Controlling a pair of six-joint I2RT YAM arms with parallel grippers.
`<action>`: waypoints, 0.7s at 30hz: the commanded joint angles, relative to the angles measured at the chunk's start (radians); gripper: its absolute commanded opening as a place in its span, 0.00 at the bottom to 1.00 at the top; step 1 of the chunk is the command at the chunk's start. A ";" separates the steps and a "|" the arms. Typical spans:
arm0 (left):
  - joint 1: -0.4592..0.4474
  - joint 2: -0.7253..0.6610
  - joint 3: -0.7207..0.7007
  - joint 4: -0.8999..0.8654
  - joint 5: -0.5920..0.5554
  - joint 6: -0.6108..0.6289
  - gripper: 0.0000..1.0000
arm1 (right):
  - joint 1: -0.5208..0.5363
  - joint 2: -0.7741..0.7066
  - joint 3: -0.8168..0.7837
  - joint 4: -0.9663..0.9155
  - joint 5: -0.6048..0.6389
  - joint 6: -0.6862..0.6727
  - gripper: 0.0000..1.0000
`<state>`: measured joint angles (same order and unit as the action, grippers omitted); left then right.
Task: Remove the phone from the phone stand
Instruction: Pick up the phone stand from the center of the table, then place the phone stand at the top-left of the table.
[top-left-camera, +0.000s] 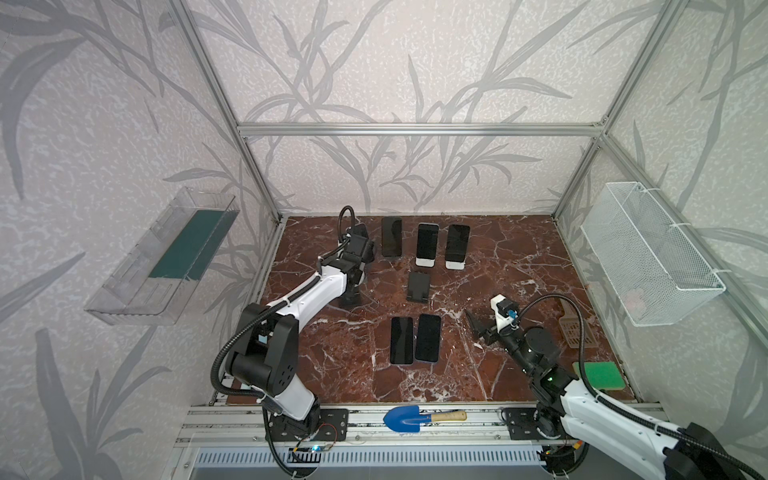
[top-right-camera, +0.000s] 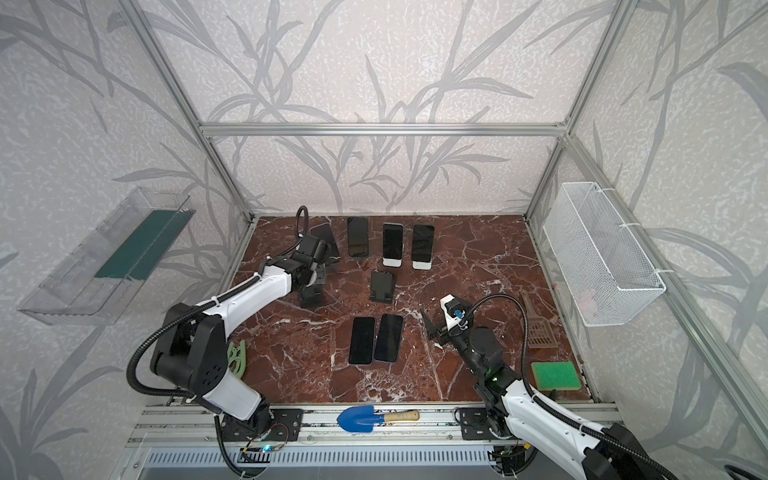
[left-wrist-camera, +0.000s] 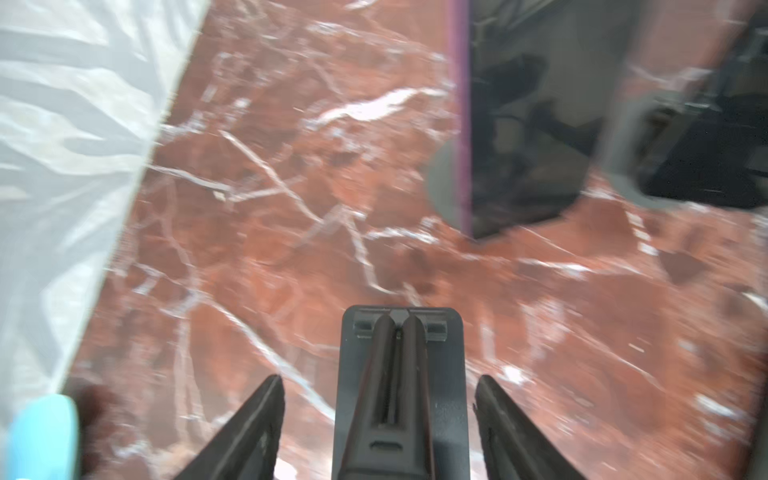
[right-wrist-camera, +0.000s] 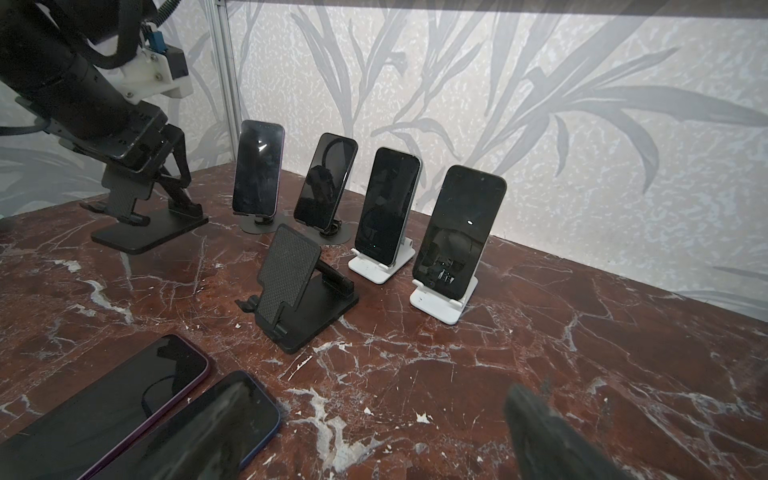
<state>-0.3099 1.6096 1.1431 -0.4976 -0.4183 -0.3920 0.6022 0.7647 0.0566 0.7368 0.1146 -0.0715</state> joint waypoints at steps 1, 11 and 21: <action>0.080 -0.009 0.017 0.032 0.038 0.152 0.58 | 0.002 -0.004 0.001 0.044 0.008 0.010 0.95; 0.244 0.176 0.123 0.278 0.218 0.332 0.60 | 0.002 0.001 0.000 0.049 0.000 0.015 0.95; 0.326 0.329 0.206 0.422 0.296 0.352 0.59 | 0.002 -0.021 -0.004 0.035 0.006 0.002 0.94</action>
<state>-0.0010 1.9259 1.3102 -0.1505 -0.1520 -0.0616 0.6022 0.7570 0.0566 0.7437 0.1139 -0.0715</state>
